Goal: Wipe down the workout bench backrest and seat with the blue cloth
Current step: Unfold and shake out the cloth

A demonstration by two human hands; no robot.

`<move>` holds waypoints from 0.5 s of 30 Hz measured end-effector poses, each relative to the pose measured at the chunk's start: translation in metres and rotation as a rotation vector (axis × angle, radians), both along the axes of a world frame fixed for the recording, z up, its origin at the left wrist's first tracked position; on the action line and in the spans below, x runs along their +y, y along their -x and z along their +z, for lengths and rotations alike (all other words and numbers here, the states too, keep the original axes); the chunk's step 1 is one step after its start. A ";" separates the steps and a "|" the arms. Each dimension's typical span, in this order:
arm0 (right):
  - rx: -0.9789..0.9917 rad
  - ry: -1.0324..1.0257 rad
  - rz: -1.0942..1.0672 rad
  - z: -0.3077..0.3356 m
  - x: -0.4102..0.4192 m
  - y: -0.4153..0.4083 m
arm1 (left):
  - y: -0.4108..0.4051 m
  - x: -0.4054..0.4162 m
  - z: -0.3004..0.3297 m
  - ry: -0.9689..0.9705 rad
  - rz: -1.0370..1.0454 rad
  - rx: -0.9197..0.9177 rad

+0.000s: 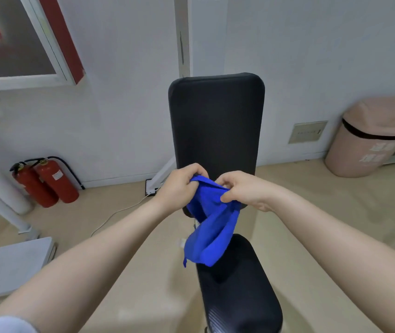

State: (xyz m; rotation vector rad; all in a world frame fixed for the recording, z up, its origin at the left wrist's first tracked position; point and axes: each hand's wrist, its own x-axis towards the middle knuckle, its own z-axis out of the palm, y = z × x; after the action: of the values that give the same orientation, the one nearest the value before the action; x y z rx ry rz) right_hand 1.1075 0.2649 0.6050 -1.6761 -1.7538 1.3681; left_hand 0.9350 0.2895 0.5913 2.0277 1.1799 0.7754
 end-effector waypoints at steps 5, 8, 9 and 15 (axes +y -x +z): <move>-0.302 -0.096 0.105 -0.010 -0.001 -0.007 | 0.003 -0.006 -0.004 0.126 0.043 -0.057; -0.568 -0.030 0.124 -0.023 0.001 -0.013 | 0.005 -0.011 -0.007 0.135 0.058 -0.016; -0.577 0.015 0.096 -0.028 0.000 -0.015 | 0.006 -0.013 -0.008 0.141 0.063 -0.001; -0.278 0.062 -0.224 -0.036 0.010 0.002 | 0.027 -0.038 -0.016 0.125 0.203 -0.110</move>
State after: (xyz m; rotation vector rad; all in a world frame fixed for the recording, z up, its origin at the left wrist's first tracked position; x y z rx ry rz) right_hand 1.1057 0.2745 0.5693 -2.1105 -1.6130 1.1454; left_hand 0.9081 0.2511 0.5749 1.7604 1.3501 0.8766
